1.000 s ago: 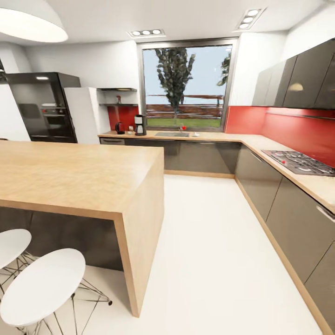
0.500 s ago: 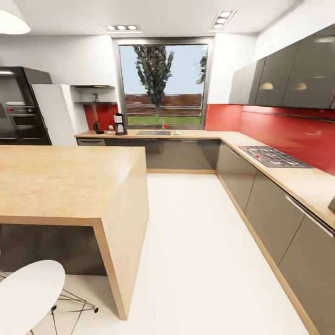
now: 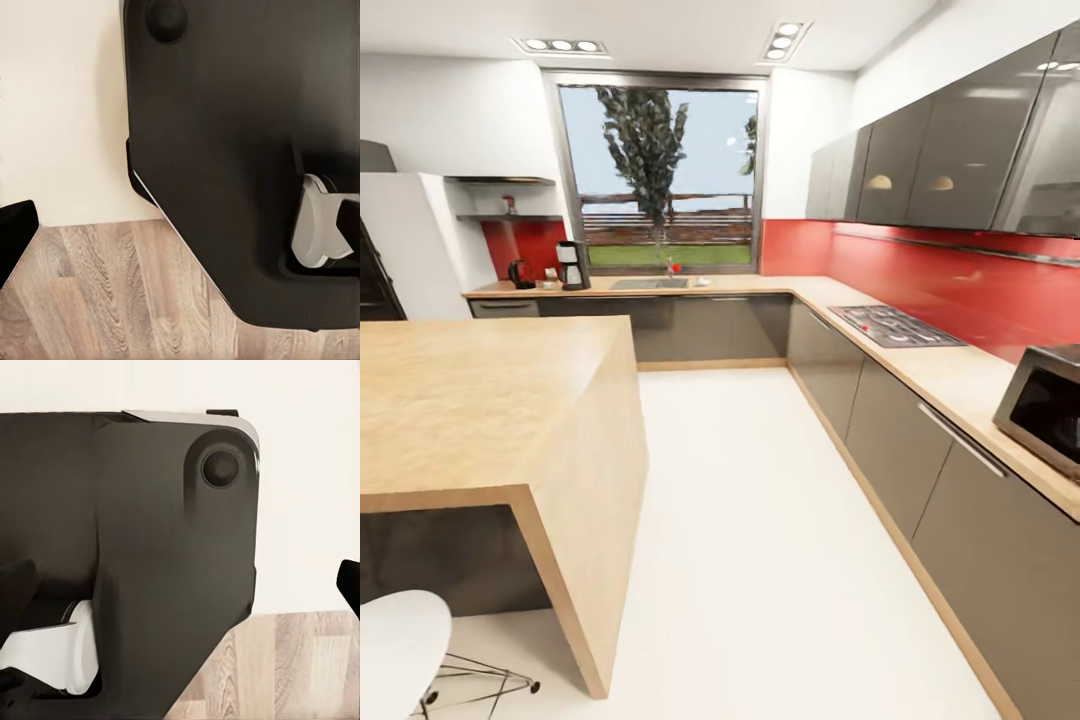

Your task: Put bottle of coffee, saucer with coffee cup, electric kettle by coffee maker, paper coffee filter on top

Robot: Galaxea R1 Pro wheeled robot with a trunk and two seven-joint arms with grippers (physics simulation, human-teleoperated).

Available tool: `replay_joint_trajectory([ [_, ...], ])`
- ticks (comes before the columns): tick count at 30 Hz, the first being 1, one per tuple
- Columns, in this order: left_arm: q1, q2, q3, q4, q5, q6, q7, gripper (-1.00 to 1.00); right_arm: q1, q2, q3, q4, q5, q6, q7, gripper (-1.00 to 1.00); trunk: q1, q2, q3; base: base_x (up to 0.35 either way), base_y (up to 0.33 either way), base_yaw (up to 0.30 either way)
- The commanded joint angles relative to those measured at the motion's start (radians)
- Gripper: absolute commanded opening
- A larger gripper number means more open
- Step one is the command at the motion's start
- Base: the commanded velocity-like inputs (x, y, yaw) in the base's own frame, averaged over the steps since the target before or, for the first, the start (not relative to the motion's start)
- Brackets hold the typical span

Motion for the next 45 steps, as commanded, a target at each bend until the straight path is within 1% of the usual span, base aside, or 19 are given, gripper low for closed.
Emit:
replay_joint_trajectory([
  [1,0.000,0.000,0.000,-0.001,0.000,-0.001,0.000,1.00,-0.001,0.000,-0.001,0.000,0.000,-0.002,0.001,1.00,-0.004,0.006,0.001,0.000,0.000,-0.265],
  [16,0.000,0.000,0.000,-0.001,0.001,-0.001,0.000,1.00,-0.001,0.002,0.000,0.000,0.000,-0.002,0.000,1.00,-0.061,0.111,0.034,0.000,0.000,-0.264],
  [22,0.000,0.000,-0.001,-0.001,0.000,-0.001,0.002,1.00,-0.001,0.002,0.003,0.000,0.002,-0.002,-0.002,1.00,-0.084,0.153,0.051,0.000,0.000,-0.059],
  [26,-0.001,0.000,-0.001,-0.002,0.001,-0.007,0.002,1.00,-0.001,0.002,0.004,0.000,0.004,-0.002,-0.002,1.00,-0.084,0.153,0.051,0.000,0.000,-0.007],
  [31,-0.002,0.000,-0.001,-0.002,0.000,-0.045,0.003,1.00,-0.001,0.002,0.005,0.000,0.005,-0.002,-0.003,1.00,-0.084,0.153,0.051,0.000,0.000,0.000],
  [45,-0.002,0.000,-0.001,-0.002,0.000,-0.051,0.003,1.00,-0.001,0.002,0.005,0.000,0.005,-0.002,-0.003,1.00,-0.084,0.153,0.051,0.000,0.000,0.000],
])
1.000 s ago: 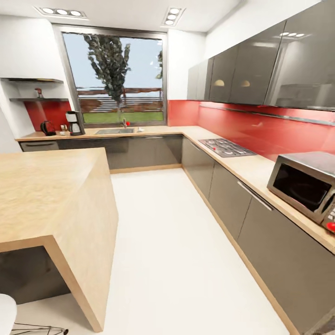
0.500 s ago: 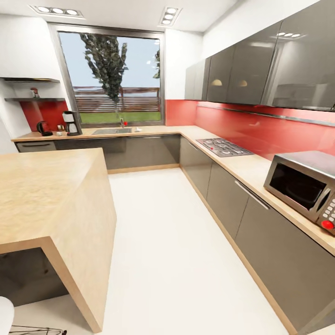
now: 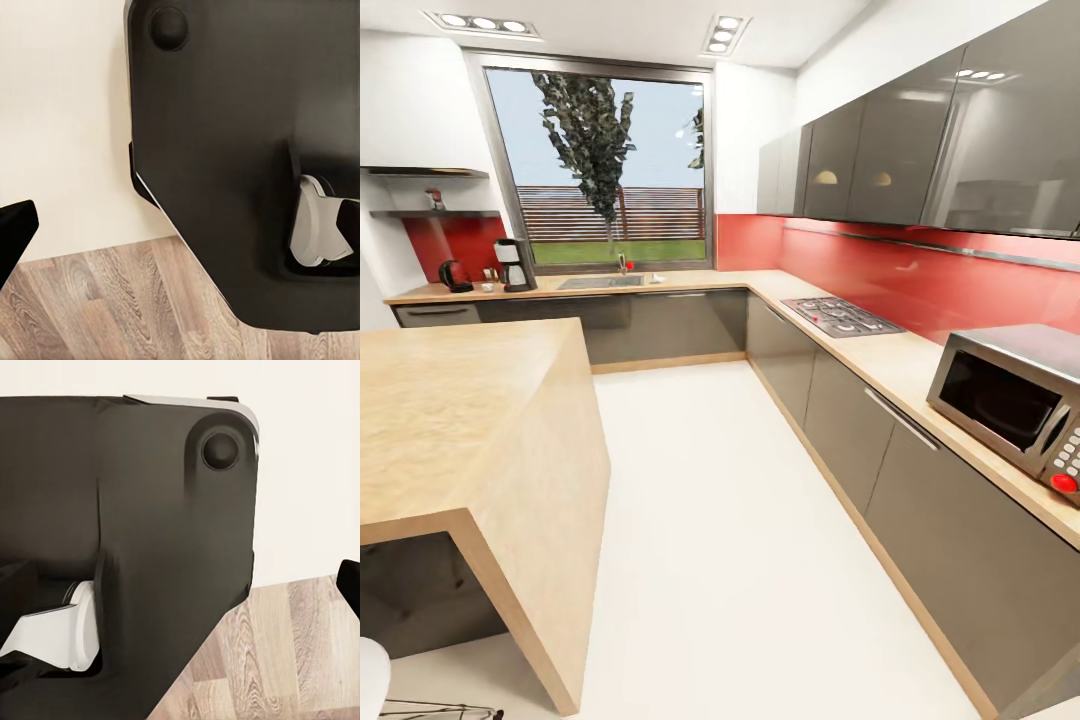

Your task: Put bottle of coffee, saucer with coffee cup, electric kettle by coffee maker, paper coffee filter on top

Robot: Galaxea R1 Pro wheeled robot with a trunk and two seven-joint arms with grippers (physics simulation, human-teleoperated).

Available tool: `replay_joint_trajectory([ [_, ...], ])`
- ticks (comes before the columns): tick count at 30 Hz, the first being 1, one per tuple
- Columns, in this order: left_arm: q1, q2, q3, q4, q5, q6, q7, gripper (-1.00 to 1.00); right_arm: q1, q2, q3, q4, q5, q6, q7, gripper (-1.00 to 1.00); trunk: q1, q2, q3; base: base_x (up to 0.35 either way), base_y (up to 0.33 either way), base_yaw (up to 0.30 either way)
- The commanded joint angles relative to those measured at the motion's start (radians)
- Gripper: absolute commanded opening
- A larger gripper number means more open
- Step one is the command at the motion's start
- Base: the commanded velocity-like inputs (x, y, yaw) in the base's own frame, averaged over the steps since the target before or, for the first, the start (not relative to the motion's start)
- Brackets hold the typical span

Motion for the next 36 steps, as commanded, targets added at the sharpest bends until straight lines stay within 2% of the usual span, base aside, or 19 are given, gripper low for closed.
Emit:
replay_joint_trajectory([
  [1,0.000,0.000,0.000,0.000,0.000,-0.002,0.000,1.00,-0.001,0.000,0.000,0.000,0.000,-0.002,0.000,1.00,0.001,-0.002,-0.002,0.000,0.000,0.000],
  [11,-0.003,0.005,0.000,-0.003,-0.001,-0.007,-0.002,1.00,-0.001,-0.002,-0.004,-0.002,-0.001,-0.001,-0.002,1.00,0.001,-0.002,-0.002,0.000,0.000,0.000],
  [21,-0.006,0.010,-0.006,-0.003,-0.010,-0.008,-0.005,1.00,-0.001,-0.009,-0.005,-0.040,-0.001,-0.001,-0.003,1.00,0.001,-0.002,-0.013,0.000,0.000,0.000],
  [25,-0.022,0.018,-0.007,-0.020,-0.012,-0.009,-0.005,1.00,-0.001,-0.020,-0.005,-0.120,0.001,0.001,-0.003,1.00,0.001,-0.002,-0.014,0.000,0.000,0.000],
  [32,-0.063,0.030,-0.004,-0.166,-0.007,-0.009,-0.003,1.00,-0.001,-0.076,-0.006,-0.266,0.001,-0.002,-0.007,1.00,0.001,-0.002,-0.014,0.000,0.000,0.000],
  [36,-0.068,0.030,-0.002,-0.270,-0.003,-0.009,-0.003,1.00,-0.001,-0.086,-0.006,-0.346,0.001,-0.003,-0.007,1.00,0.001,-0.002,-0.014,0.000,0.000,0.000],
])
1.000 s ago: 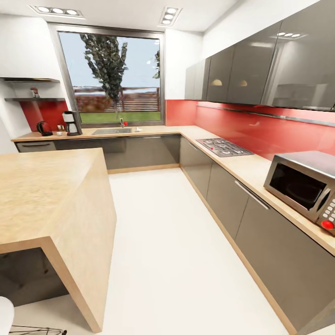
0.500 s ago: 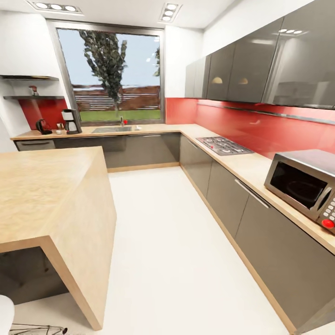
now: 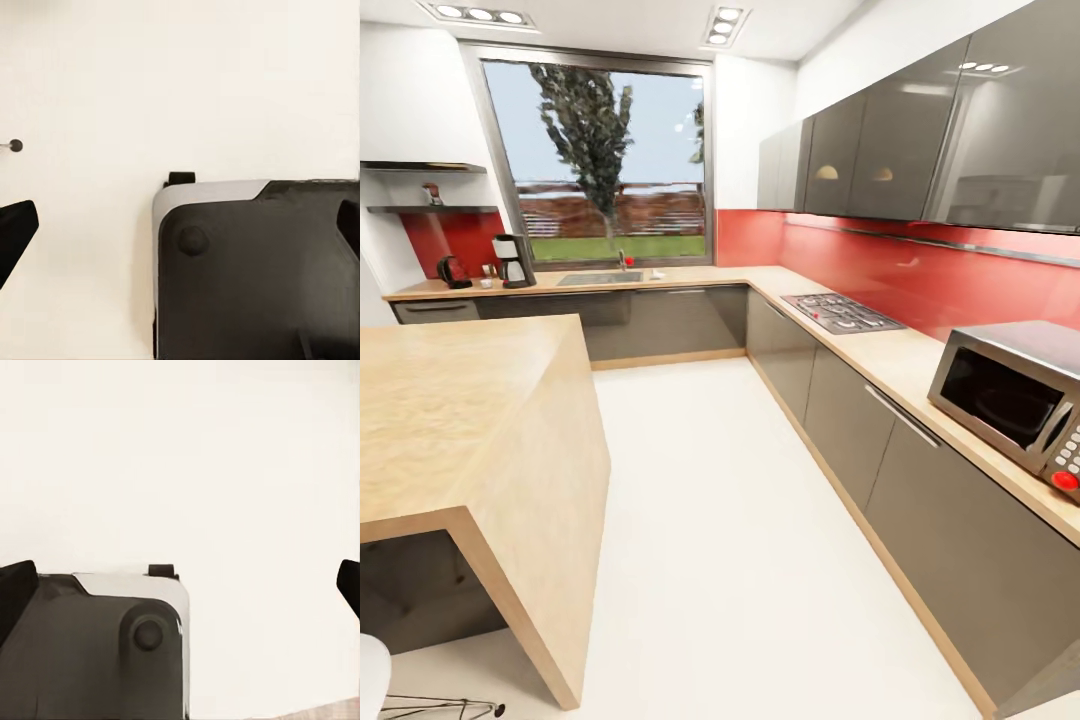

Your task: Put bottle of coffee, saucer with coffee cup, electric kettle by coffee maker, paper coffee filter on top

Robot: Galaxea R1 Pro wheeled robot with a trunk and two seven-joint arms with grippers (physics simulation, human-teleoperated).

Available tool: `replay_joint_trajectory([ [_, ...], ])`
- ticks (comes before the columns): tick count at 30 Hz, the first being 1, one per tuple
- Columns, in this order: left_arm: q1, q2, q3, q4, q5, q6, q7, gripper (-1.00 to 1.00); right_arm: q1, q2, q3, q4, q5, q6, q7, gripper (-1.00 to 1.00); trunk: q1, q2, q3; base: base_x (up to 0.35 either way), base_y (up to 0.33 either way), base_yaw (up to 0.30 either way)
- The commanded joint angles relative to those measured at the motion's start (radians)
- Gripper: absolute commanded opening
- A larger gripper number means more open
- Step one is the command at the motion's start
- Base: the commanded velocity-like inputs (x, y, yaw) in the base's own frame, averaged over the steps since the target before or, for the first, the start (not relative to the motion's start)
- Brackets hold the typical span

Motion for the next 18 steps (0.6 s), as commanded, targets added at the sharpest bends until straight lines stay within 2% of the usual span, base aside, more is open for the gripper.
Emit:
replay_joint_trajectory([
  [1,-0.001,0.000,0.001,-0.031,0.001,-0.003,0.000,1.00,-0.001,-0.002,-0.001,-0.025,0.000,-0.003,0.000,1.00,0.001,-0.002,-0.002,0.000,0.000,0.000],
  [5,-0.019,-0.002,0.000,-0.123,0.002,-0.004,0.000,1.00,-0.001,-0.003,-0.001,-0.120,-0.002,-0.003,0.000,1.00,0.001,-0.002,-0.002,0.000,0.000,0.000],
  [9,-0.069,-0.001,0.000,-0.150,-0.001,-0.017,0.001,1.00,-0.001,-0.003,-0.001,-0.224,-0.003,-0.003,0.006,1.00,0.001,-0.002,-0.002,0.000,0.000,0.000],
  [12,-0.066,0.004,0.001,-0.146,-0.003,-0.063,0.001,1.00,-0.001,-0.003,-0.002,-0.223,-0.001,-0.003,0.006,1.00,0.001,-0.002,-0.002,0.012,0.000,0.000],
  [15,-0.062,0.015,0.006,-0.136,-0.002,-0.102,0.004,1.00,-0.001,-0.003,-0.001,-0.213,0.000,-0.004,0.005,1.00,0.001,-0.002,-0.002,0.182,0.000,0.000],
  [18,-0.061,0.029,0.032,-0.130,0.000,-0.118,0.006,1.00,-0.001,-0.004,-0.001,-0.207,0.001,-0.004,0.002,1.00,0.001,-0.002,-0.002,0.288,0.000,0.000],
])
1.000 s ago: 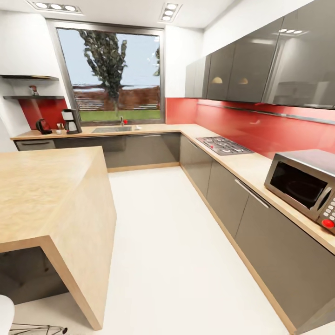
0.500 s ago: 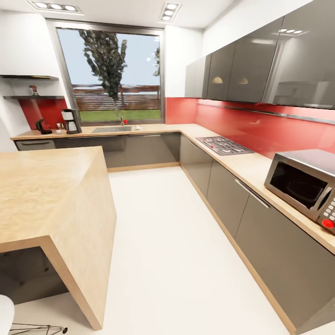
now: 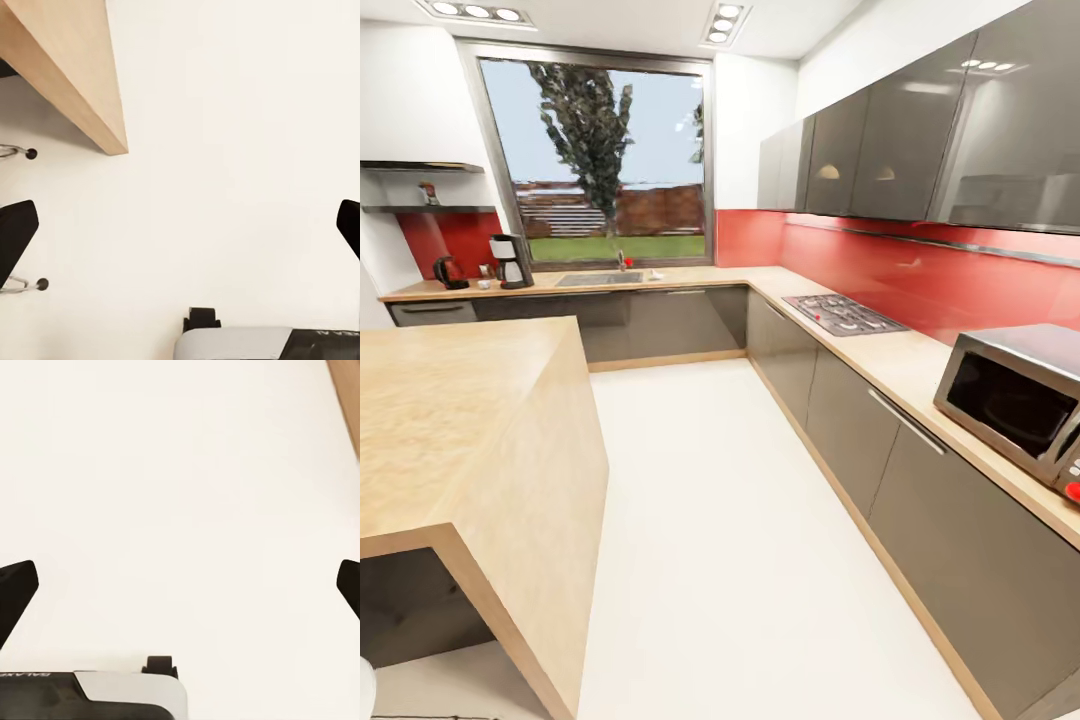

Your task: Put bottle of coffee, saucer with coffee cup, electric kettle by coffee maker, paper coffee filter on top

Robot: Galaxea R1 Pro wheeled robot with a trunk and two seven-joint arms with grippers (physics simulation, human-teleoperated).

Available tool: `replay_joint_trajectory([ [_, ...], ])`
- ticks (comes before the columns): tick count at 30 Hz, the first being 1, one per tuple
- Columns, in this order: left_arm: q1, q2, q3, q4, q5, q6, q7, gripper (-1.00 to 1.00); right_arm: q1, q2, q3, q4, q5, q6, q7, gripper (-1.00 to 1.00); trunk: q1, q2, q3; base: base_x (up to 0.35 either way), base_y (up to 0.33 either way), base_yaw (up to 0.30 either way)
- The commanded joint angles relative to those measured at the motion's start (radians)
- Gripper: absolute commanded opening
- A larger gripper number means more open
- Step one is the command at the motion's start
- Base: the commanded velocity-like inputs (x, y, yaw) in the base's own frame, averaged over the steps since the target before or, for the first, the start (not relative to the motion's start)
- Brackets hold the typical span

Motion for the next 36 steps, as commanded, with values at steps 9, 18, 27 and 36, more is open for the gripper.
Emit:
replay_joint_trajectory([
  [9,0.001,0.007,0.091,0.004,-0.001,-0.015,-0.003,1.00,-0.001,0.001,0.000,0.033,0.000,-0.003,-0.001,1.00,0.001,-0.002,-0.002,0.332,-0.053,0.000],
  [18,0.000,0.006,0.092,0.004,0.001,-0.015,-0.002,1.00,-0.001,0.001,-0.002,0.060,-0.002,-0.003,-0.001,1.00,0.001,-0.002,-0.002,0.339,-0.103,0.000],
  [27,0.000,0.006,0.094,0.023,0.003,-0.017,-0.003,1.00,-0.001,0.002,-0.001,0.060,-0.003,-0.002,0.003,1.00,0.001,-0.002,-0.002,0.339,-0.035,0.000],
  [36,0.000,0.004,0.094,0.033,0.003,-0.020,-0.004,1.00,-0.001,0.003,0.000,0.061,-0.003,-0.001,0.003,1.00,0.001,-0.002,-0.004,0.339,-0.001,0.065],
])
